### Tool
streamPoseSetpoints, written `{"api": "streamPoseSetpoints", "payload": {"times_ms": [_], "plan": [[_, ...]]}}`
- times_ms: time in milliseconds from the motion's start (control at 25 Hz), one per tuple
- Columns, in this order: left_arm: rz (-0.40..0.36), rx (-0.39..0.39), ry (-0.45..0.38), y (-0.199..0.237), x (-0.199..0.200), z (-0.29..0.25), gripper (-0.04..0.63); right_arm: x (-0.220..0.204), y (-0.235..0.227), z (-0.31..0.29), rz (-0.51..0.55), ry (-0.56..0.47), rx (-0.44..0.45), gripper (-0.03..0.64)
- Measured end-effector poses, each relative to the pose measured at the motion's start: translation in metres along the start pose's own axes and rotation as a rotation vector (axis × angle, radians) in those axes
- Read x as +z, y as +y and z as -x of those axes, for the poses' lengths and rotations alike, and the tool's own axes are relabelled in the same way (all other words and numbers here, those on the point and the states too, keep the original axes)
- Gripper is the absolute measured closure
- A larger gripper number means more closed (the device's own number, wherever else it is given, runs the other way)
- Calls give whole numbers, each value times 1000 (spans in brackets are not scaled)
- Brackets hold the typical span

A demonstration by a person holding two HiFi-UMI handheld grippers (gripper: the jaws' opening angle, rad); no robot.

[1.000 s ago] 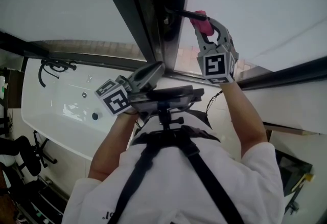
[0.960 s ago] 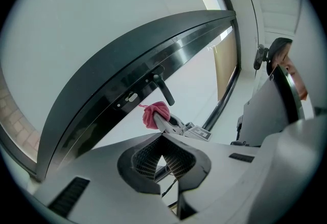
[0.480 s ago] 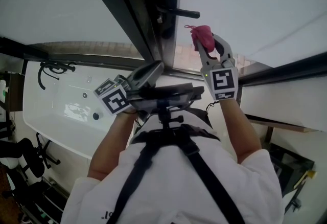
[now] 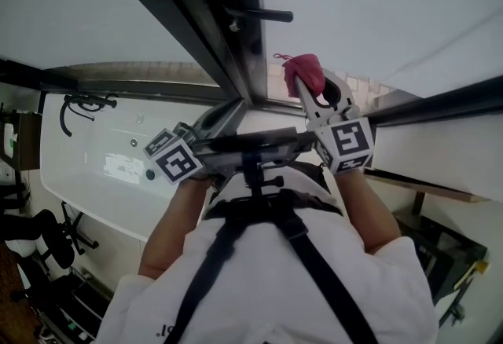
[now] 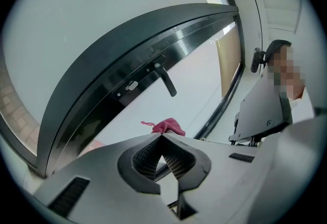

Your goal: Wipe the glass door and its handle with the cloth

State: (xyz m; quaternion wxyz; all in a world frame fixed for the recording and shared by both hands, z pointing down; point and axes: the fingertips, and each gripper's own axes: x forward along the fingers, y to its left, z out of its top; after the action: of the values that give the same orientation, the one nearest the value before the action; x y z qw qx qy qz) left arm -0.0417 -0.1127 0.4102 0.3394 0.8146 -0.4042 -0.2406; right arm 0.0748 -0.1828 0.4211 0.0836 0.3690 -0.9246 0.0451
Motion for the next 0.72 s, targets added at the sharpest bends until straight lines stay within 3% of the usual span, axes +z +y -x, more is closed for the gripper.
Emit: {"api": "streamPoseSetpoints", "payload": {"times_ms": [480,720], "plan": [[-51,15,-29,-22,-36,-2,603,-14,15,30,-75,13,158,517],[-29,22,-39,-29,-55,-9,603,-23,15,42,-62,30,225,518]]}}
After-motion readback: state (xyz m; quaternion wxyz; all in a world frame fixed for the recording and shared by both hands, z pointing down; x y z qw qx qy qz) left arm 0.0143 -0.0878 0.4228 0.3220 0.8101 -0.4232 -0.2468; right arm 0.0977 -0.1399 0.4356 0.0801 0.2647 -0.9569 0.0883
